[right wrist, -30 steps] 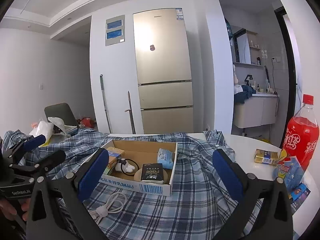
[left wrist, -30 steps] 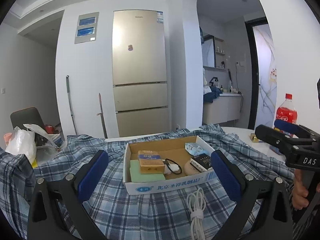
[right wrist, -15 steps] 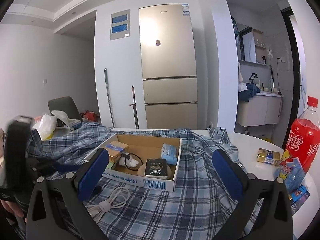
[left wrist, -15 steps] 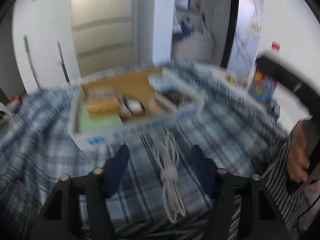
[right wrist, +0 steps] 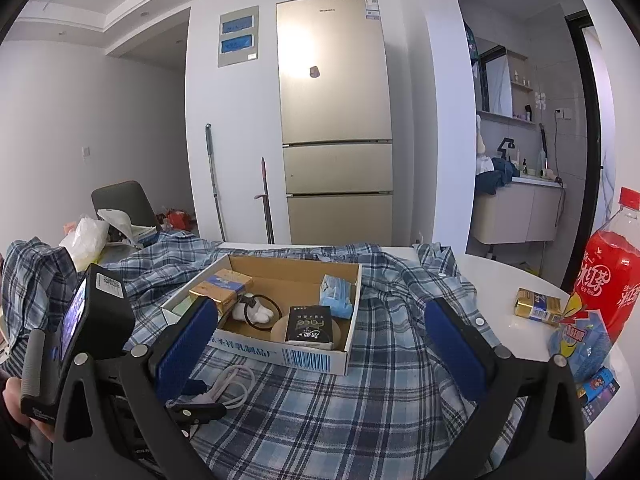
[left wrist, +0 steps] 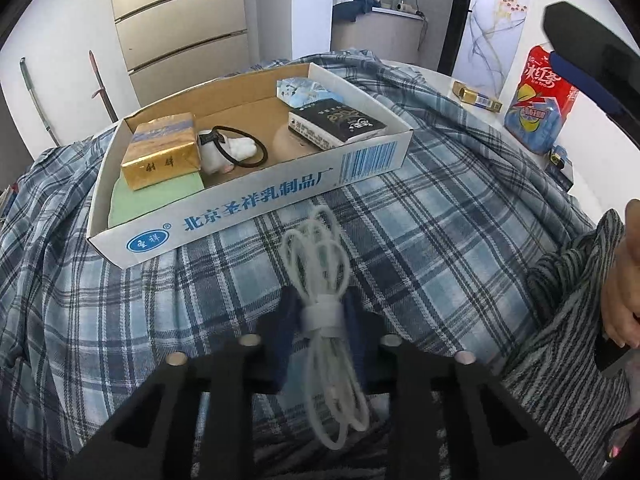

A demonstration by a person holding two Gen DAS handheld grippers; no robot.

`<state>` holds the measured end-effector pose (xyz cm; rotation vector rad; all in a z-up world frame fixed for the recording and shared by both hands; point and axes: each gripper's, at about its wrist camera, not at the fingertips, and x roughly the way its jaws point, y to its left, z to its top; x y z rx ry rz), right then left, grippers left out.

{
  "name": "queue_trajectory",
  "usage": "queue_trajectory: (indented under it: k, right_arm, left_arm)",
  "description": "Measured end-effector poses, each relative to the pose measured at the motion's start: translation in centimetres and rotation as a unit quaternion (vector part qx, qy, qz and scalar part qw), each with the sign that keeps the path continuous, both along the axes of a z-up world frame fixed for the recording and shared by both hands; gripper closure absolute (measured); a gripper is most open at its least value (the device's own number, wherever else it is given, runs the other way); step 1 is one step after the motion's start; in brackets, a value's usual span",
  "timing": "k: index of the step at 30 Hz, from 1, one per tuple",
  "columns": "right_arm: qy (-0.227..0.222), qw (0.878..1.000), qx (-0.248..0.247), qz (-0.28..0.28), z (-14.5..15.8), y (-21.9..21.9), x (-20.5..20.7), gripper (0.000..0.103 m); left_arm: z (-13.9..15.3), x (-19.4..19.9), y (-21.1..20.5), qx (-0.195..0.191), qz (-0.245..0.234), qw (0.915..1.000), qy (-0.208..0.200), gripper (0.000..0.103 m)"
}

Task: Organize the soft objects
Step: 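Move the left gripper to the white coiled cable and grasp it, then lift the white cable with the left gripper and carry it over the box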

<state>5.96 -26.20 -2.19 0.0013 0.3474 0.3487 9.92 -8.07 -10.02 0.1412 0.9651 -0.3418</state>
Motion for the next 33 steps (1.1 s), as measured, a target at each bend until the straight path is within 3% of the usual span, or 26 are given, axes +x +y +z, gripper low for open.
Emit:
queue_trajectory:
  k: [4,7,11,17,24,27,31,33]
  right_arm:
    - [0.003,1.0,0.0,0.0,0.0,0.0,0.2,0.0]
    - [0.005,1.0,0.0,0.0,0.0,0.0,0.2,0.0]
    - [0.007,1.0,0.001,0.002,-0.1,0.0,0.3,0.0]
    - [0.008,1.0,-0.003,0.008,-0.2,0.3,0.3,0.001]
    - [0.014,1.0,-0.013,0.013,-0.4,0.7,0.5,0.022]
    - [0.015,1.0,-0.018,0.013,-0.3,1.0,0.6,0.031]
    - [0.018,0.999,-0.039,0.02,0.3,1.9,0.7,0.059]
    - [0.023,0.999,-0.038,0.022,1.0,2.3,1.0,0.059]
  left_arm:
    - [0.9,-0.7,0.4,-0.014,0.002,0.9996,-0.025,0.081]
    - [2.6,-2.2,1.1,-0.032,0.008,0.9963,-0.079,0.082]
    - [4.7,-4.4,2.1,-0.051,0.02,0.9857,-0.159,0.082]
    - [6.4,-5.8,2.3,-0.054,0.033,0.9726,-0.224,0.082]
    - [7.3,-6.4,2.8,-0.057,0.046,0.9696,-0.233,0.082]
    - [8.3,-6.8,3.2,-0.079,0.057,0.9691,-0.227,0.082]
    - [11.3,-6.7,3.0,-0.067,0.065,0.9636,-0.25,0.082]
    - [13.0,-6.6,2.8,-0.051,0.066,0.9592,-0.27,0.082]
